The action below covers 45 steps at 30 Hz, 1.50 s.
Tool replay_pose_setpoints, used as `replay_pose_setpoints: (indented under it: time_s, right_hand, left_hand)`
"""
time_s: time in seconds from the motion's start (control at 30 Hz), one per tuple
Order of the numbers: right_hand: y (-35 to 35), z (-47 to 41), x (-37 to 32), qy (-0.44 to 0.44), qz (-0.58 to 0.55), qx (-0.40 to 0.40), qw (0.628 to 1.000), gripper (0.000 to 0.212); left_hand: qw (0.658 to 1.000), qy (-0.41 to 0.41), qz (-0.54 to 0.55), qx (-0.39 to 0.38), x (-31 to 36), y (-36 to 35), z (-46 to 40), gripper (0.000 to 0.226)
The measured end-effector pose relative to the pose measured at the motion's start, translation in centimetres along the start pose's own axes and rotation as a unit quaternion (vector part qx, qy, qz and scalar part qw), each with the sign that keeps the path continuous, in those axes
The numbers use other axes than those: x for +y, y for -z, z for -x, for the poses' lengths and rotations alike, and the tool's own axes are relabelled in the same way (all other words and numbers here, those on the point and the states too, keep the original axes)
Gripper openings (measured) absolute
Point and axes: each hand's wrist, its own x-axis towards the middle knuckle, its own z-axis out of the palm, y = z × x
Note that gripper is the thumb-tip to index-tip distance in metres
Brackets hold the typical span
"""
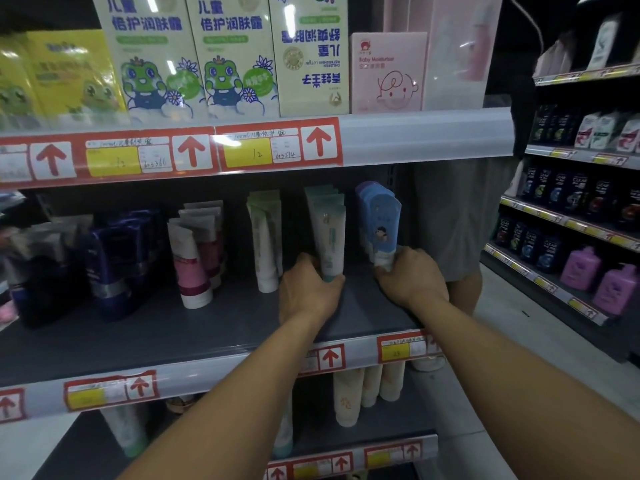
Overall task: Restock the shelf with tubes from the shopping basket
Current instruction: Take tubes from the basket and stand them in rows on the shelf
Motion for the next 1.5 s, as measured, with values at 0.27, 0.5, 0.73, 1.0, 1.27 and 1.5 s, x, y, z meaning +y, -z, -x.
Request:
replay_pose_setpoints:
  time_s: [0.27,0.5,0.73,1.0,1.27,1.5]
  right_hand:
    - [-0.4,-0.3,0.1,0.013,0.023,0.011,1.0,0.049]
    - [-0.5,-0.5,0.1,0.014,0.031,0.011,0.999,0.051]
    - [-0.6,-0.6,0.3,0.019,0.031,0.012,0.999,0.053]
    - [-0.8,-0.9,0.6,0.013,0.03,0.006,0.999,0.057]
    - [-1.1,-1.2,0.9,-0.001,0.017,-0.008,1.0,0.058]
    - [0.9,-1.1,0.2,-0.031,0.044,-0.075,0.996,0.048]
  left_hand:
    - [1.0,0.004,-0.006,-0.002,-0.1,-0.3,-0.4,0.051]
    - [1.0,0.005,-0.028,-0.007,-0.1,-0.5,-0.7,0.052]
    - [0.999,0.01,-0.043,-0.012,0.0,-0.6,-0.9,0.053]
    - [0.999,-0.002,-0.05,-0.014,-0.2,-0.8,-1.2,0.049]
    - [0.998,0.018,-0.063,-0.023,-0.3,-0.8,-1.3,0.064]
    - [0.993,0.023,-0.097,-0.069,0.3,0.6,-0.8,0.063]
